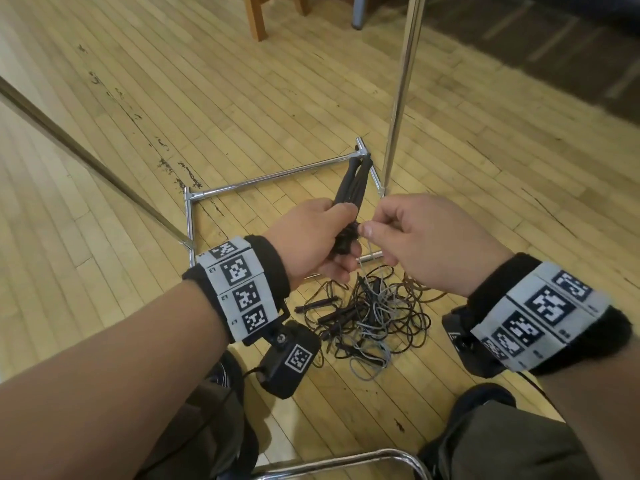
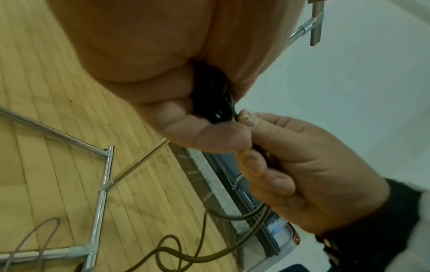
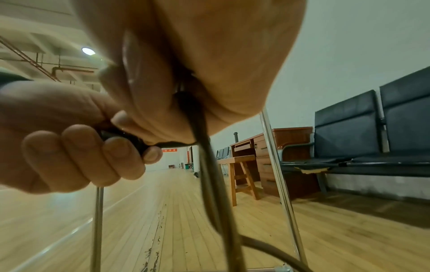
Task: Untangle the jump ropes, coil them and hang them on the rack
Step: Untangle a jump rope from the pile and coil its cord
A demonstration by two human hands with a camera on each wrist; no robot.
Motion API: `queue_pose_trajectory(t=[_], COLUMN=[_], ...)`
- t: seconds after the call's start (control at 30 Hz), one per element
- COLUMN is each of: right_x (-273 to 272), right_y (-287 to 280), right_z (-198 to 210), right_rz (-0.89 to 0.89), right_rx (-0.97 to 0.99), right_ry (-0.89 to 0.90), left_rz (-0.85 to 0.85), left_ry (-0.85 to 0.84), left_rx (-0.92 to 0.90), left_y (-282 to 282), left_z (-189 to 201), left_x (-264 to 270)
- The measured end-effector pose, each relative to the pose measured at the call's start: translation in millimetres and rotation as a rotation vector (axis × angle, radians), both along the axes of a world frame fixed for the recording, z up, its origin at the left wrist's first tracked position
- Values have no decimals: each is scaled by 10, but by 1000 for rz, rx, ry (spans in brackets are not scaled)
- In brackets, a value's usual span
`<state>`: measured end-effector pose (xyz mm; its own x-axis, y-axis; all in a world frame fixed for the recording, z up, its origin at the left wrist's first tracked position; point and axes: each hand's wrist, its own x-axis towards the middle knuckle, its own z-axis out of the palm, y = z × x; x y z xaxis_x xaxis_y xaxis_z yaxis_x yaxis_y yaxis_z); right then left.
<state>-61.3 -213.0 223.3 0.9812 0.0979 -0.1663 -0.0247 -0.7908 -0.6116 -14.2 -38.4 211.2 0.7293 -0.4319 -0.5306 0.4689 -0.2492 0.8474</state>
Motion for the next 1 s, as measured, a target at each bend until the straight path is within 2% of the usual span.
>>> queue_pose_trajectory(t=[0.1, 0.23, 0.3, 0.4, 0.53, 0.6, 0.7, 0.77, 0.87, 1.0], right_x=[-12, -38, -51, -47, -40, -34, -8, 7, 11, -12], right_y=[-71, -208, -266, -366, -440, -475, -475, -407, -268, -55], right_z=[-9, -25, -38, -91, -189, -229, -249, -203, -107, -4], right_rz=[5, 4, 15, 82, 150, 103, 87, 93, 141, 188], right_rx=[114, 317, 395, 478, 290, 141, 85, 57, -32, -142], right_ry=[63, 234, 294, 378, 457, 446, 417, 366, 303, 248], left_rz=[28, 110, 101, -10, -299, -492, -835, -949, -1034, -928], left_ry=[26, 215, 246, 212, 152, 61, -206, -281, -356, -368], left_rx=[-42, -195, -248, -276, -258, -111, 346, 543, 766, 878], left_y=[-22, -9, 8, 38, 84, 91, 35, -26, -92, -83], left_z=[9, 54, 78, 91, 74, 82, 66, 3, -135, -261], left_x=[12, 42, 68, 74, 37, 23, -70, -184, -328, -306])
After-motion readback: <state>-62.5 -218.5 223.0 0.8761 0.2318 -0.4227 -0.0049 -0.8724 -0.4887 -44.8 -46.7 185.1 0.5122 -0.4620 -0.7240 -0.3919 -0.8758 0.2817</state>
